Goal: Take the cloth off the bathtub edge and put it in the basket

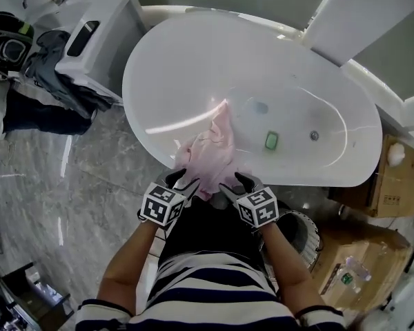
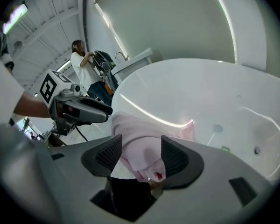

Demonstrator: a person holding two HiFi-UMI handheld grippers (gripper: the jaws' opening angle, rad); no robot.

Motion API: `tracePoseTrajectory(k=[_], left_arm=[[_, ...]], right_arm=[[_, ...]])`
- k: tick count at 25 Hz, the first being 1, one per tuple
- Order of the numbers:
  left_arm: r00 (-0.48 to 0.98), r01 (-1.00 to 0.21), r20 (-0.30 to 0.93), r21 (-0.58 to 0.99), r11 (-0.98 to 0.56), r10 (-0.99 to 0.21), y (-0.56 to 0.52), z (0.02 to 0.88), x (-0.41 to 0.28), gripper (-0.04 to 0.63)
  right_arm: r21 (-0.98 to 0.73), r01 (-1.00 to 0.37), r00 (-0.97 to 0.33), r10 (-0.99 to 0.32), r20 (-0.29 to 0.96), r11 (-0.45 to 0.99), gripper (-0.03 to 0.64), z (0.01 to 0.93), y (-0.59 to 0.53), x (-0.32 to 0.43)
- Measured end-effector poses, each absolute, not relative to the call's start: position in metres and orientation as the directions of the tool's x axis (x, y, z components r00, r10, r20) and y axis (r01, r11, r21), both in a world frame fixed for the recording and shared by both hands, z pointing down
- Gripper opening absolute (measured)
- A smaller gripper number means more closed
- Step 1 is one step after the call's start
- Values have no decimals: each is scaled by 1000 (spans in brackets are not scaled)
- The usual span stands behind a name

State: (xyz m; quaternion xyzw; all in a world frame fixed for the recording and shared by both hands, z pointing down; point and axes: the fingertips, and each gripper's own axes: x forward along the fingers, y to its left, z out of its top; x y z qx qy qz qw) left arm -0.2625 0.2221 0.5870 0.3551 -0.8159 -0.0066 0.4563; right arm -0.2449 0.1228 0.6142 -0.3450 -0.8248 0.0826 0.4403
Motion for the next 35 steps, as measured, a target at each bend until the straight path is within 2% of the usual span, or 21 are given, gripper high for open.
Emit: tracePoseTrajectory(k=[6,14,19,27,31,35], left_arm=[[-274,-594,762,346,726,-587,224,596,-277,204],[-228,-611,777,355,708,-586,224,601,-289,204],[-212,-609,778,369,702,-592,228,603,-291,204],[-200,-620,766,384,684,-611,232,602,-289,204],[-192,-630,758,392,670,-623,233,601,-287,204],[-174,-643,750,403,651,-637,235,599,-286,204]], right_arm=[[-426,621,-278,693,666,658,290,624,144,-270],[-479,733,-33,729,684,483,311,641,172,-274],[-511,746,83,701,709,428,324,653,180,-277],[-655,669,282,695,661,351,325,665,185,-264],[-643,691,307,672,674,330,289,662,187,-262],[-595,718,230,683,694,362,213,652,186,-265]])
